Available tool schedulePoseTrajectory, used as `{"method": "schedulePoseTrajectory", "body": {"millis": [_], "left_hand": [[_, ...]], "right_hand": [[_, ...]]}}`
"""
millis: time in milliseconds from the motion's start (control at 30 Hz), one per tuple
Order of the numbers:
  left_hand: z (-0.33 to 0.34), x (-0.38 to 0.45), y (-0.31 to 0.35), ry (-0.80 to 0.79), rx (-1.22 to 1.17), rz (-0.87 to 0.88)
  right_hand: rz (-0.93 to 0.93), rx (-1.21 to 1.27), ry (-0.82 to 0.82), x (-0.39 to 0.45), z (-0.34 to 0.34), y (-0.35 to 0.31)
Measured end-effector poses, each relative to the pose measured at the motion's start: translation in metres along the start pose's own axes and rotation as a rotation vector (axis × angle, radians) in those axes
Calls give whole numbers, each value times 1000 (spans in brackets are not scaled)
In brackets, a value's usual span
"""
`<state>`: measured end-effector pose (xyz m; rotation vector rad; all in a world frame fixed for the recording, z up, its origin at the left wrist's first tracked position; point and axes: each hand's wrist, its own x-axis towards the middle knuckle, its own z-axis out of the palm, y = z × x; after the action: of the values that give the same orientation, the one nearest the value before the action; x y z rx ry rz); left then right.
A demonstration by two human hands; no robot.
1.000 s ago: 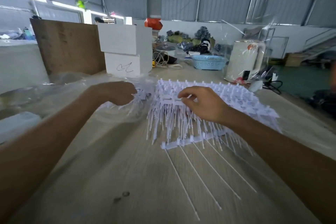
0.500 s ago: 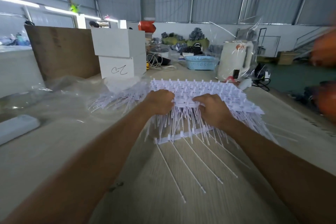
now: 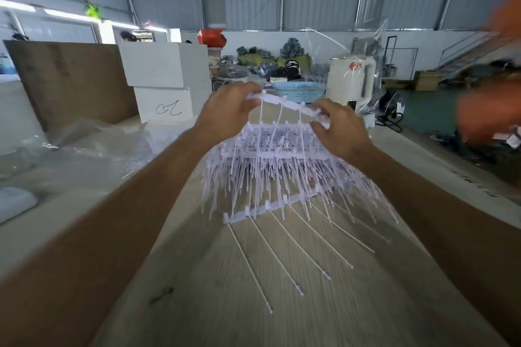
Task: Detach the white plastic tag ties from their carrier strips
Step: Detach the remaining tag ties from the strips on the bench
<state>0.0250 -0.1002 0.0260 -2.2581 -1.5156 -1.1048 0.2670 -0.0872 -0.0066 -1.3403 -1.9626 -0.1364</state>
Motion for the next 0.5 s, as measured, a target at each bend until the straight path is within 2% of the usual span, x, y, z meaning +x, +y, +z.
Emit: {"method": "schedulePoseTrajectory", "body": {"millis": [67,133,267,367,433,500], "left_hand": [[-6,2,5,39,-82,2],[-17,-1,13,116,-270,-28],[-49,-4,27,171,-942,-183],[-62,-7,24,182,-1391,-261],[-58,-8,22,189,-1467,-341],[-45,-9,21,145,-1326,-439]], "right_hand": [[-8,4,33,3,-11,-2],[-50,50,115,6,-21,-8],[-18,221,235,18,-41,-21],[120,522,217,25,-50,-30],[167,697,152,22,-49,-37],[174,819,85,15,-43,-47]]}}
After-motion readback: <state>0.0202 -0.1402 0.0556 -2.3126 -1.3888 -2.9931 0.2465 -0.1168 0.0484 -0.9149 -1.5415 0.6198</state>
